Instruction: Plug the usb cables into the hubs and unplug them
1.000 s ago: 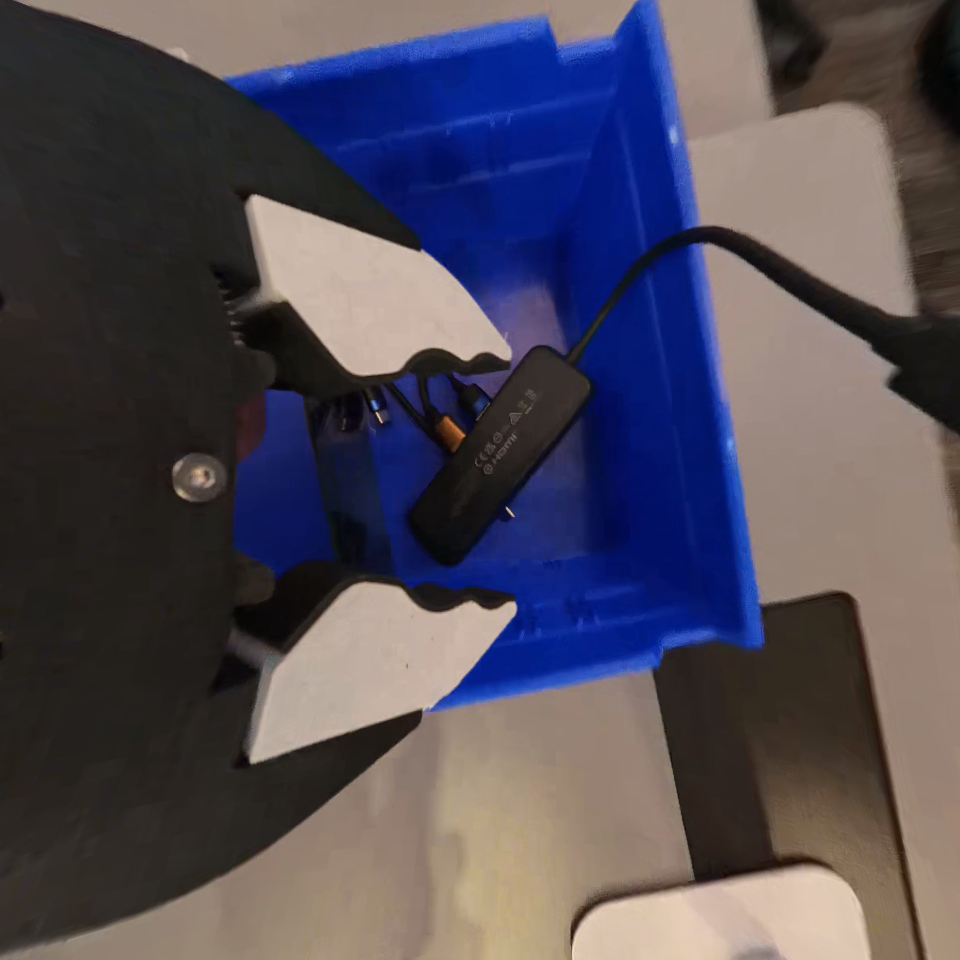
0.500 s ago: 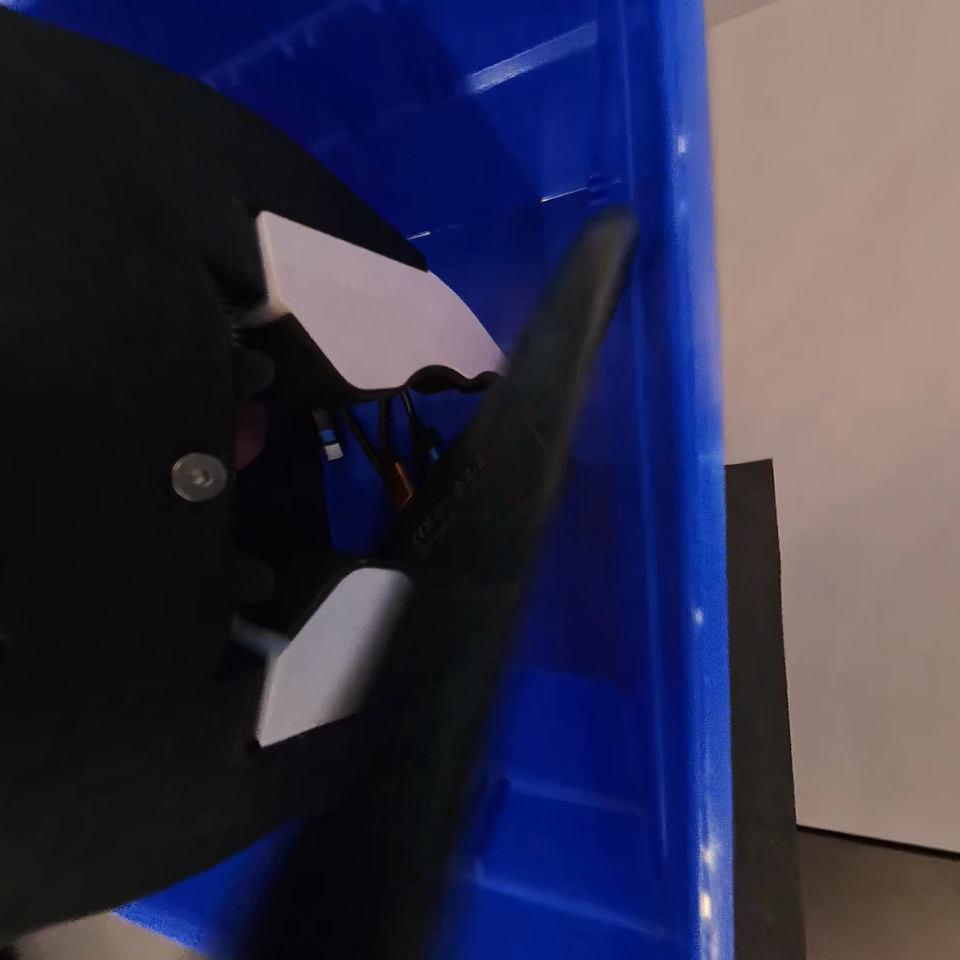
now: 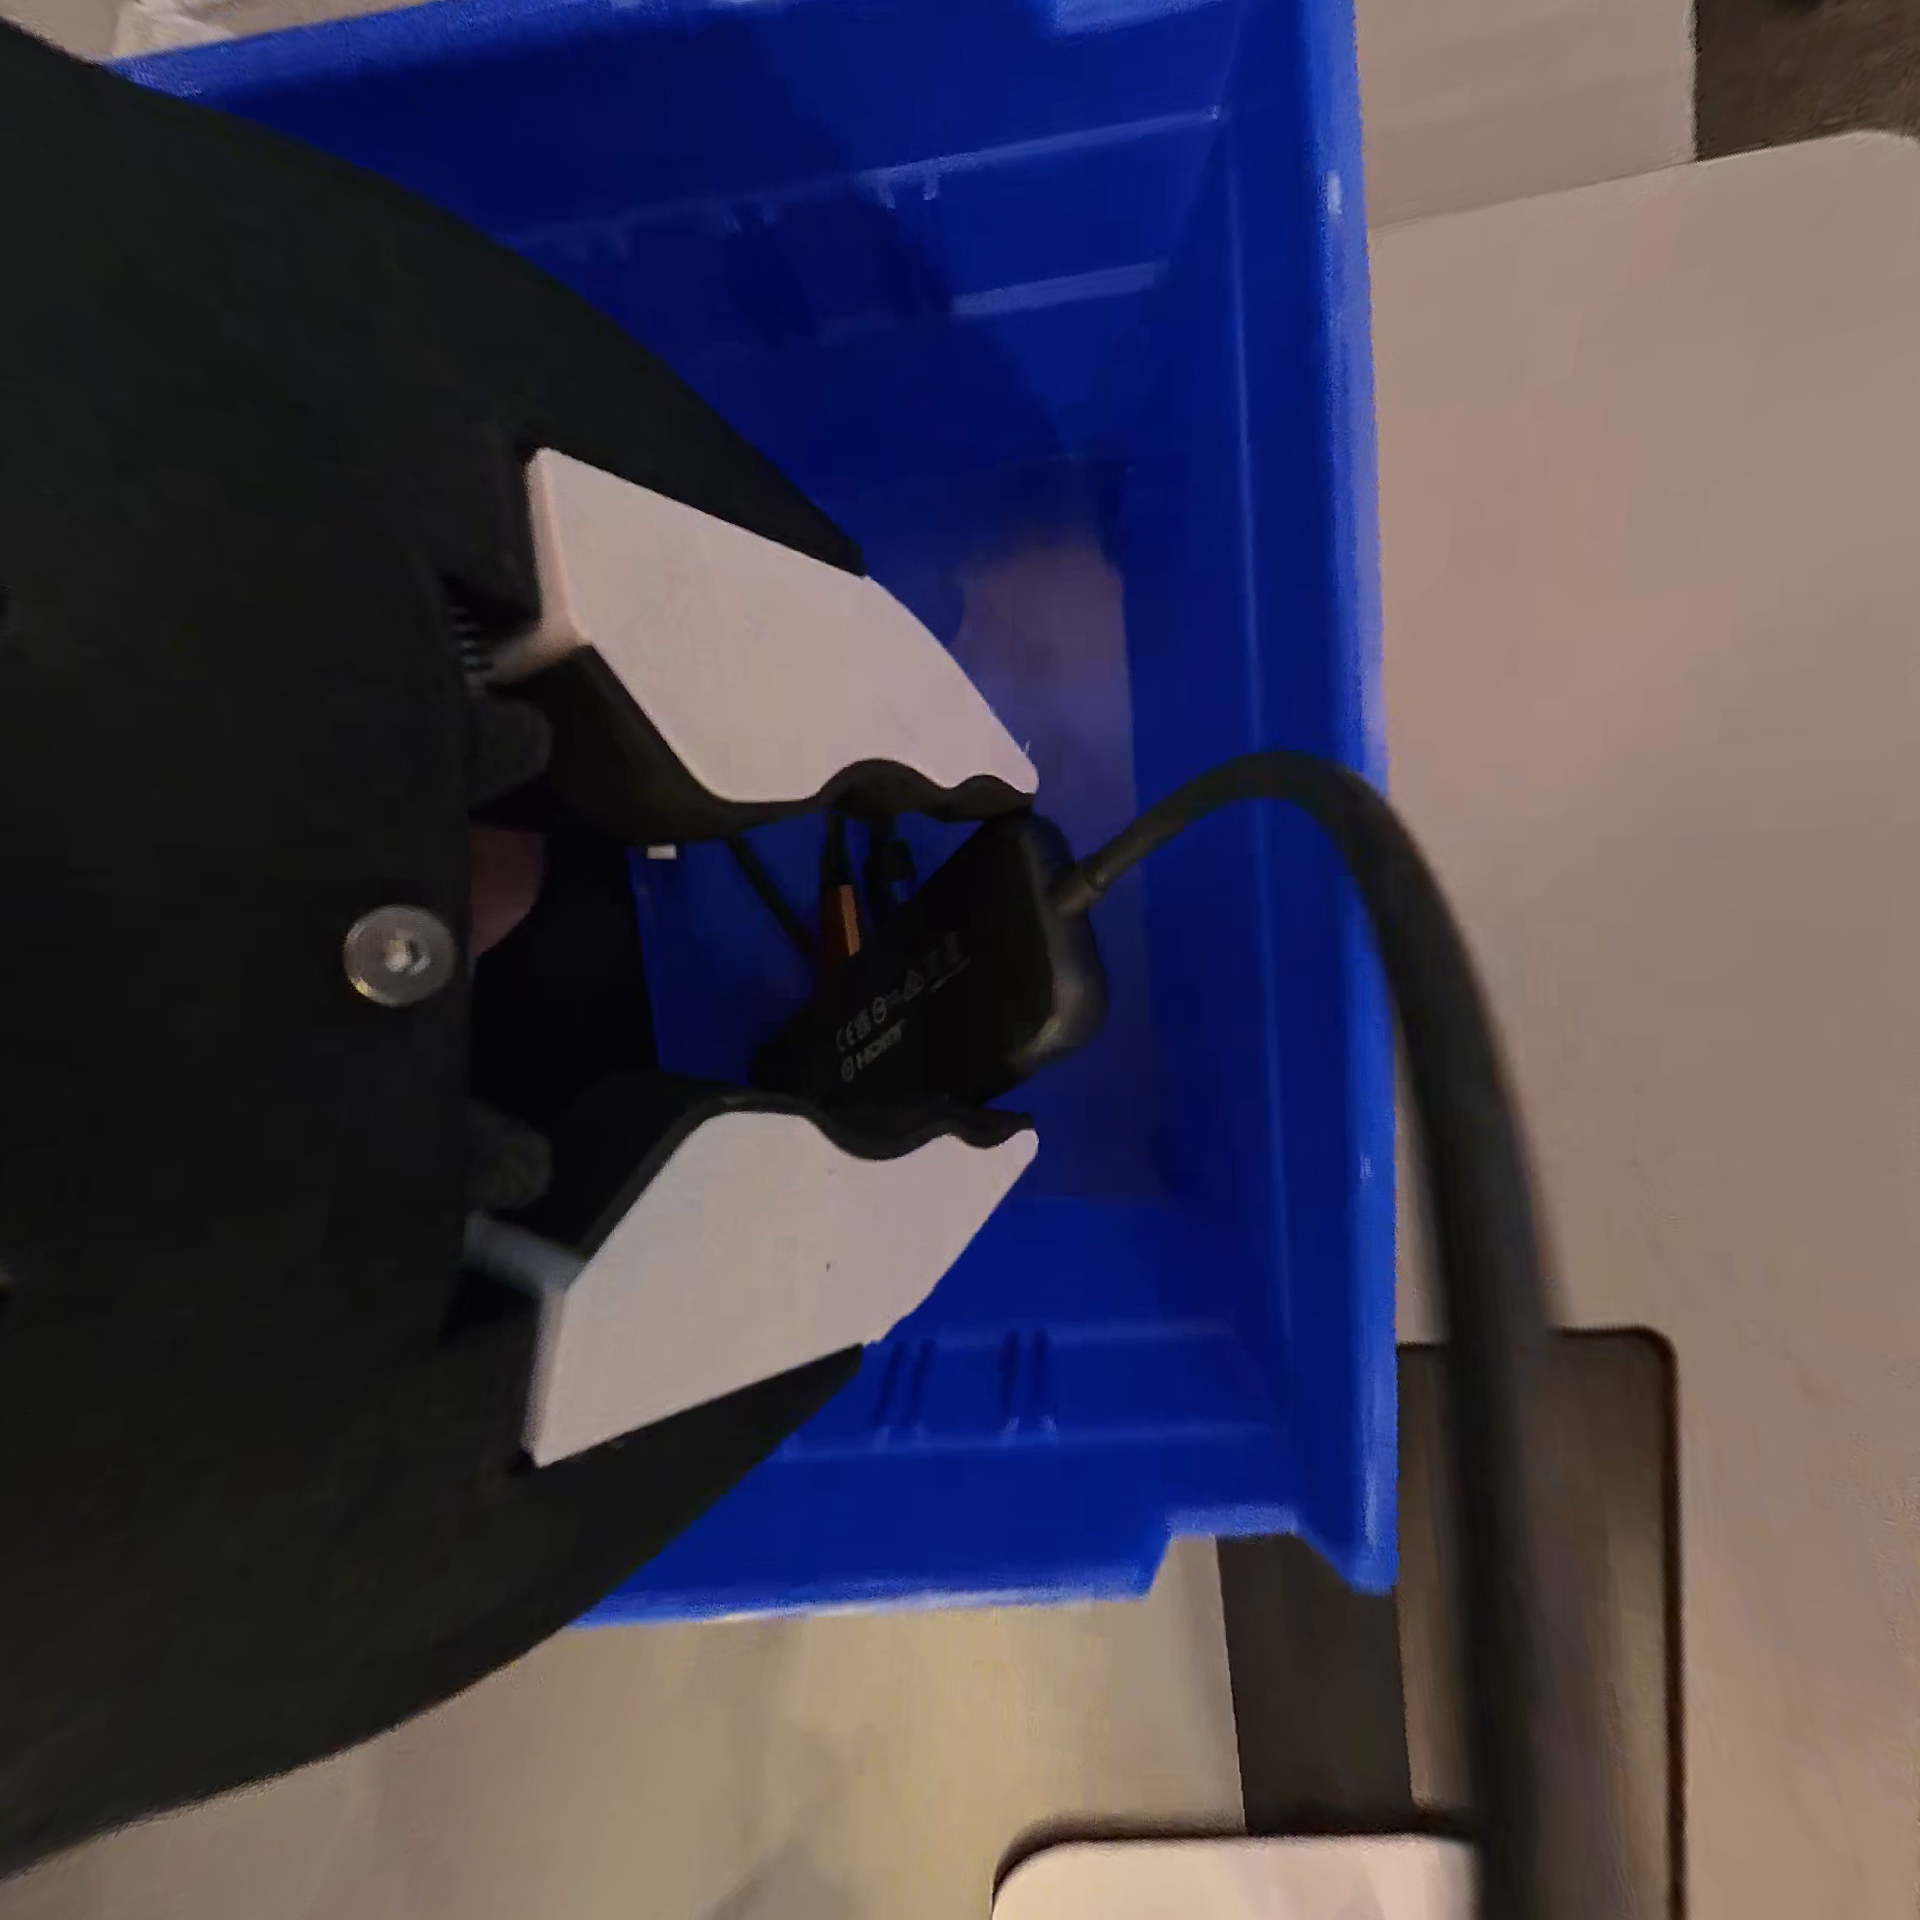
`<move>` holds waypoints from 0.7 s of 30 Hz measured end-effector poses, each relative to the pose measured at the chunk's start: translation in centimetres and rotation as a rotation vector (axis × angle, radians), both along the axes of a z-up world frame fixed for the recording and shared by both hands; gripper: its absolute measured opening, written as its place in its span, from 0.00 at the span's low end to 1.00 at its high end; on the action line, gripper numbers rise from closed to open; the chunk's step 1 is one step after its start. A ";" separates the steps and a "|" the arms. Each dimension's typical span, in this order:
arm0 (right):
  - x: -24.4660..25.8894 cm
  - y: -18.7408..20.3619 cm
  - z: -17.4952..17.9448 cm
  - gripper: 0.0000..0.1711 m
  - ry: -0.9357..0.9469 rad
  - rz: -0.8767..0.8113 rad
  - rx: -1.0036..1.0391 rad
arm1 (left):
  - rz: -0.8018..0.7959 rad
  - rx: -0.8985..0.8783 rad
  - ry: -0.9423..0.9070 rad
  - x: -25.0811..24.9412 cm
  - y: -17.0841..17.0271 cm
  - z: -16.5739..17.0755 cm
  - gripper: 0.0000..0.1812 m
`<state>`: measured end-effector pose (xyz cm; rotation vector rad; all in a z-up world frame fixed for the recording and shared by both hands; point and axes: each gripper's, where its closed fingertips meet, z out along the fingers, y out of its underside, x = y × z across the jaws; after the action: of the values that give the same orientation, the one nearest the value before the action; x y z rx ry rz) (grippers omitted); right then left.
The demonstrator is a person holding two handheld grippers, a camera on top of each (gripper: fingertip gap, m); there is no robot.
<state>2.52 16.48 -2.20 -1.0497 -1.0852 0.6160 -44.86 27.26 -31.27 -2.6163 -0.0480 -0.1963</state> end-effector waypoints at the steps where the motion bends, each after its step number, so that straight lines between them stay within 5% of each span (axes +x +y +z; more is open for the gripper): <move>1: 0.0 0.0 0.0 0.12 0.002 0.001 -0.001 | 0.001 0.021 -0.001 0.0 -0.1 0.3 0.29; 21: -2.9 -0.1 -1.4 0.12 -0.043 0.063 -0.028 | -0.109 0.619 -0.153 2.1 -1.5 8.8 0.28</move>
<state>-0.34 16.37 -3.64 -1.0600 -1.1543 0.6631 -42.76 25.81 -22.49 -1.9851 0.0894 -0.3819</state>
